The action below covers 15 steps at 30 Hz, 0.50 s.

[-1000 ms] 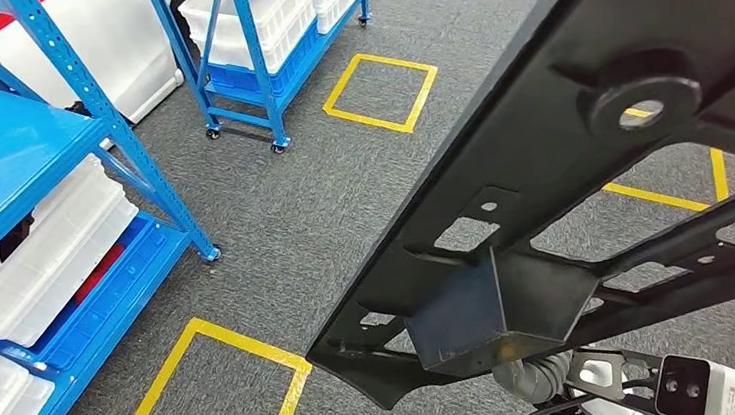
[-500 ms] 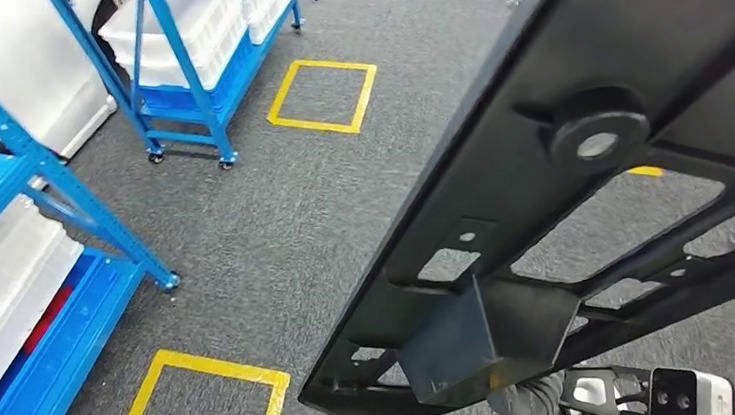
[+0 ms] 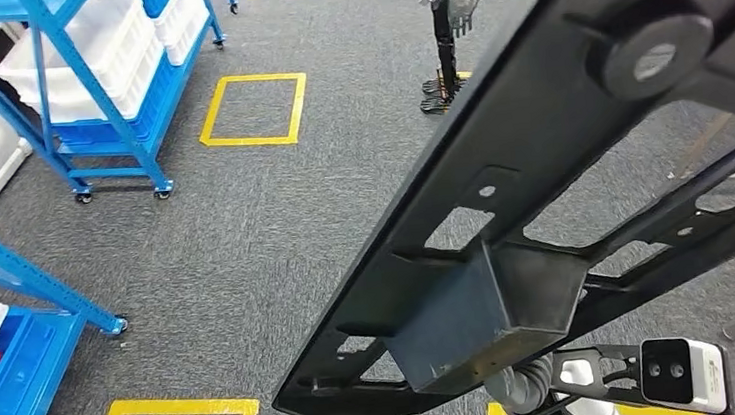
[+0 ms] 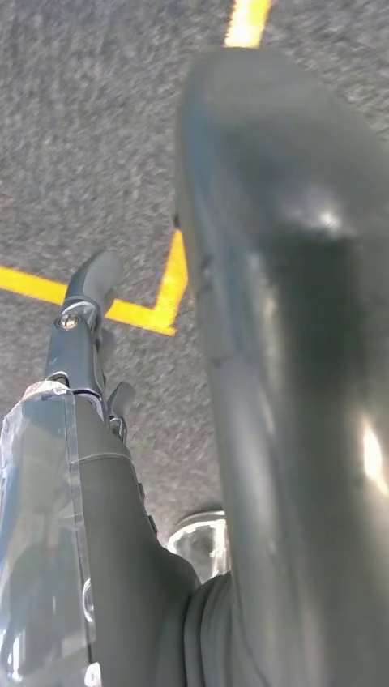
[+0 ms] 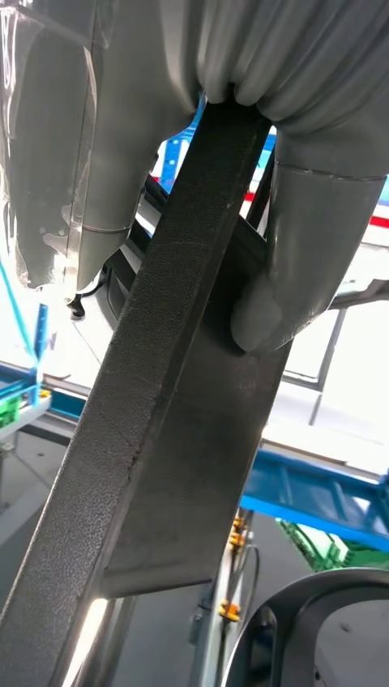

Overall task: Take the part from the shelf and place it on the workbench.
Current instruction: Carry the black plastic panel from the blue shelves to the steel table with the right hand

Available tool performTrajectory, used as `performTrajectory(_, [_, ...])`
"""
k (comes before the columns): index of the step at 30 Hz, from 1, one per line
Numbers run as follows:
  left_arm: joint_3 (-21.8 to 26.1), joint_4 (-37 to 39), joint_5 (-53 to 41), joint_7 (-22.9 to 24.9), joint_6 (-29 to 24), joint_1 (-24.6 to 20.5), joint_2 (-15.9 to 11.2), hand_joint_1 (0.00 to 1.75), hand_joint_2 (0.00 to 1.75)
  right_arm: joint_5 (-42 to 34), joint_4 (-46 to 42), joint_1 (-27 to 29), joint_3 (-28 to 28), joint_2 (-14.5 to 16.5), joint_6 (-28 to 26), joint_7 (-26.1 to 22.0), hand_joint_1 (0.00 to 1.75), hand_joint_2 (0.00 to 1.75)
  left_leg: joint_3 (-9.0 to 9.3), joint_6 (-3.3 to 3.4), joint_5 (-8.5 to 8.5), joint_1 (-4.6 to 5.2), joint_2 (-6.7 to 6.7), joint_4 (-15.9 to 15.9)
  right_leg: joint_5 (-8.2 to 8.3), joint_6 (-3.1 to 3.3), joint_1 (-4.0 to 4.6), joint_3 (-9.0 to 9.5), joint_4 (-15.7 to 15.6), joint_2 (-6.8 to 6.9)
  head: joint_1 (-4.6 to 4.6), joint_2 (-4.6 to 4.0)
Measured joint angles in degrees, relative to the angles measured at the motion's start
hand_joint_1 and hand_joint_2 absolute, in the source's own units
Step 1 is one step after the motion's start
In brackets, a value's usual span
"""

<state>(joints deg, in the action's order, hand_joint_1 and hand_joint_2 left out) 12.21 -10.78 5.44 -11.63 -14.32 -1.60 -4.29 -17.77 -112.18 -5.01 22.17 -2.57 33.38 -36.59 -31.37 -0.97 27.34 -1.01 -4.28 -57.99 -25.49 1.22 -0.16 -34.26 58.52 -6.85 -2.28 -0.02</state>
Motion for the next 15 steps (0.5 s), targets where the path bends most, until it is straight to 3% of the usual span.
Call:
performTrajectory(2, [0.46, -0.02, -0.20, 0.74, 0.23, -0.16, -0.76, 0.00, 0.00, 1.00, -0.11, 0.90, -0.33, 0.44, 0.04, -0.96, 1.69, 1.75, 0.16, 0.54, -0.27, 0.01, 1.15, 0.43, 0.16, -0.68, -0.15, -0.31, 0.00, -0.65, 0.00, 0.00])
performTrajectory(4, [0.69, -0.03, -0.43, 1.24, 0.36, -0.03, -1.29, 0.00, 0.00, 1.67, -0.26, 1.65, -0.77, 0.65, 0.08, -1.71, 1.69, 1.75, 0.41, 1.32, -0.58, -0.11, 2.59, 0.97, -1.24, -1.24, 0.06, -1.36, 2.06, 1.92, 0.01, 0.00])
performTrajectory(6, [0.79, -0.04, -0.60, 1.43, 0.38, 0.33, -1.62, 0.00, 0.00, 1.97, -0.34, 2.05, -1.10, 0.78, 0.08, -1.99, 1.69, 1.75, 0.49, 1.90, -0.61, 0.02, 4.20, 1.20, -4.77, -1.71, 0.05, -4.60, 8.57, 5.38, 0.02, 0.00])
performTrajectory(8, [0.90, -0.04, -0.77, 1.62, 0.33, 0.53, -1.83, 0.00, 0.00, 2.27, -0.31, 2.53, -1.43, 0.91, 0.11, -2.20, 1.69, 1.75, 0.48, 2.05, -0.47, 0.19, 5.80, 1.18, -7.34, -2.07, -0.31, -8.10, 15.41, 6.29, 0.01, 0.00])
performTrajectory(9, [0.93, -0.04, -0.91, 1.68, 0.30, 0.54, -1.93, 0.00, 0.00, 2.43, -0.26, 2.76, -1.60, 0.97, 0.26, -2.43, 1.69, 1.75, 0.50, 2.01, -0.39, 0.23, 6.57, 1.17, -7.18, -2.19, -0.47, -8.65, 16.44, 6.43, 0.01, 0.00])
performTrajectory(10, [0.97, -0.04, -1.05, 1.66, 0.32, 0.52, -2.00, 0.00, 0.00, 2.60, -0.19, 2.91, -1.74, 1.04, 0.49, -2.69, 1.69, 1.75, 0.59, 1.90, -0.30, 0.24, 7.28, 1.16, -6.04, -2.25, -0.58, -8.01, 15.20, 6.67, 0.01, 0.00])
performTrajectory(11, [1.02, -0.04, -1.19, 1.53, 0.38, 0.49, -2.05, 0.00, 0.00, 2.79, -0.12, 2.96, -1.90, 1.15, 0.78, -2.92, 1.69, 1.75, 0.75, 1.75, -0.16, 0.25, 7.97, 1.16, -4.21, -2.23, -0.63, -6.18, 11.85, 7.24, 0.01, 0.00])
performTrajectory(13, [1.10, -0.05, -1.48, 0.95, 0.71, 0.46, -2.24, 0.00, 0.00, 3.05, -0.01, 2.74, -2.12, 1.49, 1.17, -3.11, 1.69, 1.75, 1.18, 1.24, 0.24, 0.41, 9.16, 1.06, -1.31, -1.82, -0.38, -1.77, 3.82, 9.65, 0.01, 0.00])
performTrajectory(15, [1.13, -0.09, -1.80, 0.36, 1.02, 0.34, -2.57, 0.00, 0.00, 3.08, 0.00, 2.32, -2.20, 2.03, 1.21, -2.85, 1.69, 1.75, 1.54, 0.58, 0.61, 0.65, 10.17, 0.98, -0.65, -1.05, 0.06, 0.12, 0.18, 10.78, 0.01, 0.00])
